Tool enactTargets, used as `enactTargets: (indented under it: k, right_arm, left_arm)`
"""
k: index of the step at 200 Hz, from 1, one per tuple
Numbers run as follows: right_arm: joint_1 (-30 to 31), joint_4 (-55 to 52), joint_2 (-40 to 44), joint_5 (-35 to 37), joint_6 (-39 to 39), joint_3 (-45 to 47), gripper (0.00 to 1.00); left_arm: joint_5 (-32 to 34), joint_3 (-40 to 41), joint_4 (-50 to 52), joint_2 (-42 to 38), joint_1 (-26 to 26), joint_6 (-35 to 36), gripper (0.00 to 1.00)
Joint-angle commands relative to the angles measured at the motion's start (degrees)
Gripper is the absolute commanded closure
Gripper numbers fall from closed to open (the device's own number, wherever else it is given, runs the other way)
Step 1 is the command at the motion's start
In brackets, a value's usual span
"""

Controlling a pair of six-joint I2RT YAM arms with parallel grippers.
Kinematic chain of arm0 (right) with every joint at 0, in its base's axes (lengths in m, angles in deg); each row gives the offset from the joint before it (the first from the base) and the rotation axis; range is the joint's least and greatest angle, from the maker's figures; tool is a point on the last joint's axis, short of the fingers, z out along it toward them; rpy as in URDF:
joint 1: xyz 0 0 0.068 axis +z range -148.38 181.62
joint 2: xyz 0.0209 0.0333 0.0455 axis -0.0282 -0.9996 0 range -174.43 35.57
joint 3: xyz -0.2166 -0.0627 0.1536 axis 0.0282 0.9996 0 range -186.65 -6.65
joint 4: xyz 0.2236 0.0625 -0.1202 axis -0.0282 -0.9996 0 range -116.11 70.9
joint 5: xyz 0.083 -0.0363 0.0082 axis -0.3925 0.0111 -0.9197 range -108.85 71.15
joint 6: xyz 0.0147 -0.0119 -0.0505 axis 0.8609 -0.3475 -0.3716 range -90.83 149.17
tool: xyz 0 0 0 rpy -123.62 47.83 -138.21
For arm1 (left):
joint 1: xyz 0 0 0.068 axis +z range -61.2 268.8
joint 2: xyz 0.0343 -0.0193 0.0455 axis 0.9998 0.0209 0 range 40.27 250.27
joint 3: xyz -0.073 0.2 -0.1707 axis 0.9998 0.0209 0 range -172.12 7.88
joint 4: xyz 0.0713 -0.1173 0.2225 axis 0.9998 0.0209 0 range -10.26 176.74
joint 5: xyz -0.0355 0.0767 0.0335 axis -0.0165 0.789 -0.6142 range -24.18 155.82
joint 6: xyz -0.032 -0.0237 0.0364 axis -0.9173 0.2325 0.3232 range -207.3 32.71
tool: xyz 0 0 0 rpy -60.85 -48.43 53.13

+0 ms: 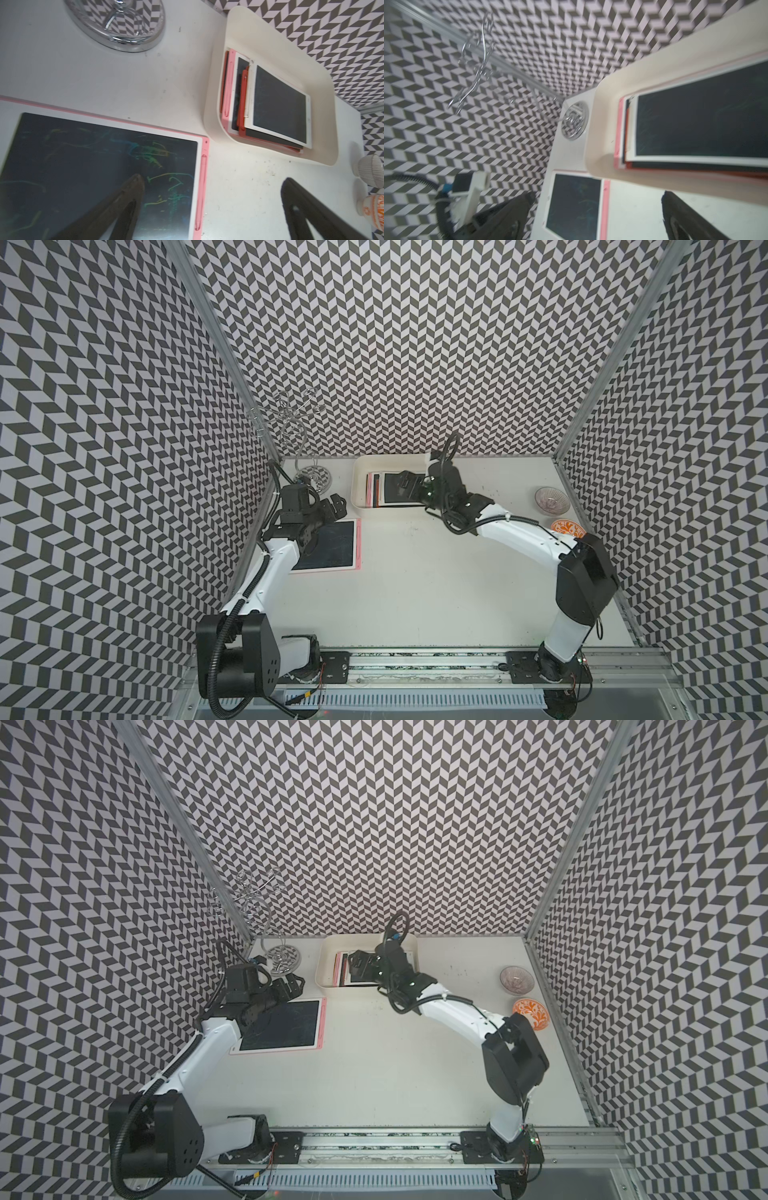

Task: Take out the writing tablet from the storage box
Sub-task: Pick up the writing tablet from the storage box.

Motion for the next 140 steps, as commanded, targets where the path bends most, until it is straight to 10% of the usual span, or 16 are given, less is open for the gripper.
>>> enactTargets:
  k: [1, 140]
  right_arm:
    - [-5.57, -7.34, -1.93, 0.02, -13.44, -5.34, 0.0]
    - [-13.16, -23.68, -27.94, 10.35, -29.89, -33.22, 0.27]
  left_arm:
    - [1.15, -4.59, -5.24, 3.34, -5.78, -4.18, 0.01]
    - [-3.44, -28.85, -6.68, 33.96, -11.43, -1.6, 0.01]
